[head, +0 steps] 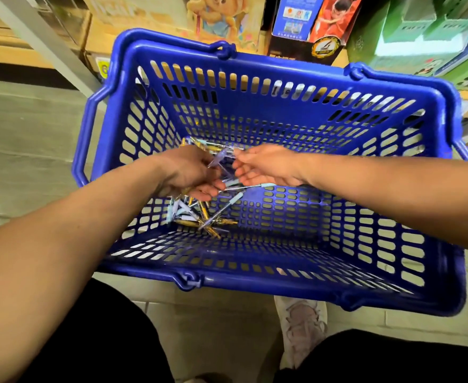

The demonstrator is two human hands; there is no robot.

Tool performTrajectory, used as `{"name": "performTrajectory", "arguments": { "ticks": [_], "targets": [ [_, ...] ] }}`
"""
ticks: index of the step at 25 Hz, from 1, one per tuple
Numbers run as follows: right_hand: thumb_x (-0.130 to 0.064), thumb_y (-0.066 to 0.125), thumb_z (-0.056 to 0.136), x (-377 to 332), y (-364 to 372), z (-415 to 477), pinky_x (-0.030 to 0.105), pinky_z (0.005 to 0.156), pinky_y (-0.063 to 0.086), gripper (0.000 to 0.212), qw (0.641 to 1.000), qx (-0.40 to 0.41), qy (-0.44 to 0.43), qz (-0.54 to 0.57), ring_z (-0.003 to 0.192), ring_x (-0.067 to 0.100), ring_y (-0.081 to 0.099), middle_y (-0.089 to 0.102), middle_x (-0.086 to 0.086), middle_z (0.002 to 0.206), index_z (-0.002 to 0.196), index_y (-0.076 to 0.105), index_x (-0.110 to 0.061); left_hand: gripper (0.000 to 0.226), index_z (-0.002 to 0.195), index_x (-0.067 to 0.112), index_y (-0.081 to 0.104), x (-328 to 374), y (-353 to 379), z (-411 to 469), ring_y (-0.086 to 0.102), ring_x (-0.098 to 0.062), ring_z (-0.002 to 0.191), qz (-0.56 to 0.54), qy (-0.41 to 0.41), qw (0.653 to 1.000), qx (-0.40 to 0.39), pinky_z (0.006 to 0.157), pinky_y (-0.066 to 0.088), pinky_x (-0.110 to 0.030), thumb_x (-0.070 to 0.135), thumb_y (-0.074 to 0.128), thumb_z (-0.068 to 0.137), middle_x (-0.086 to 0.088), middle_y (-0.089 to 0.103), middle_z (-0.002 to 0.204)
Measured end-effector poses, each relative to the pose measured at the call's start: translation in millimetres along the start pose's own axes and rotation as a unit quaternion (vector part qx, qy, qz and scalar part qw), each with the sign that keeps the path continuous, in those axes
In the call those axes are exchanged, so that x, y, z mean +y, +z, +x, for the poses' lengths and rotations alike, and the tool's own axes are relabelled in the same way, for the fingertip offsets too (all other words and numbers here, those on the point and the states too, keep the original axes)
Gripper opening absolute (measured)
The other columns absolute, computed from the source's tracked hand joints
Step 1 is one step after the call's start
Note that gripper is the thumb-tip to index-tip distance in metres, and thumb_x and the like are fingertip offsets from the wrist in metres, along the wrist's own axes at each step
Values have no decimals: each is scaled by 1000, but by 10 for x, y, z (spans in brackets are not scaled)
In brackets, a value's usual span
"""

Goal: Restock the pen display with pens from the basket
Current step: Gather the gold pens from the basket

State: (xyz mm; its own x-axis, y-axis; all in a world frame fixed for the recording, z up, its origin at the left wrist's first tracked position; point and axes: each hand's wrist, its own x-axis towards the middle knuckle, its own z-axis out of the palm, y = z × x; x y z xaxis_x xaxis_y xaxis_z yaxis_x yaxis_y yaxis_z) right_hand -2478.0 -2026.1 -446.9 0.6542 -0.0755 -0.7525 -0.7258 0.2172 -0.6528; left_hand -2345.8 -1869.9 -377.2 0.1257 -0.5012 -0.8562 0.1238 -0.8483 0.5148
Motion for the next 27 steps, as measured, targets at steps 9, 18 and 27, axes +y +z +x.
{"name": "performTrajectory", "arguments": {
  "ticks": [9,18,27],
  "targets": [
    [-30,63,96,481,466,260,42,95,52,27,671,-90,-148,-721,114,27,59,62,6,118,120,65,-18,28,105,9,61,-47,-162,-115,76,-21,85,-255,30,967,-7,79,62,-38,8,33,109,-13,77,100],
    [-49,63,94,286,289,183,32,84,54,38,766,-37,-3,-642,96,23,68,72,3,102,105,71,-14,9,106,9,56,-76,-248,-219,74,-23,91,-240,49,966,81,87,61,-41,4,50,103,-16,73,109],
    [-32,72,89,144,953,619,29,73,55,24,903,132,6,-409,85,21,67,70,6,94,94,67,-9,16,96,11,55,-78,-253,-250,71,-22,87,-267,53,954,122,90,57,-43,-1,46,103,-11,75,94]
  ]
}}
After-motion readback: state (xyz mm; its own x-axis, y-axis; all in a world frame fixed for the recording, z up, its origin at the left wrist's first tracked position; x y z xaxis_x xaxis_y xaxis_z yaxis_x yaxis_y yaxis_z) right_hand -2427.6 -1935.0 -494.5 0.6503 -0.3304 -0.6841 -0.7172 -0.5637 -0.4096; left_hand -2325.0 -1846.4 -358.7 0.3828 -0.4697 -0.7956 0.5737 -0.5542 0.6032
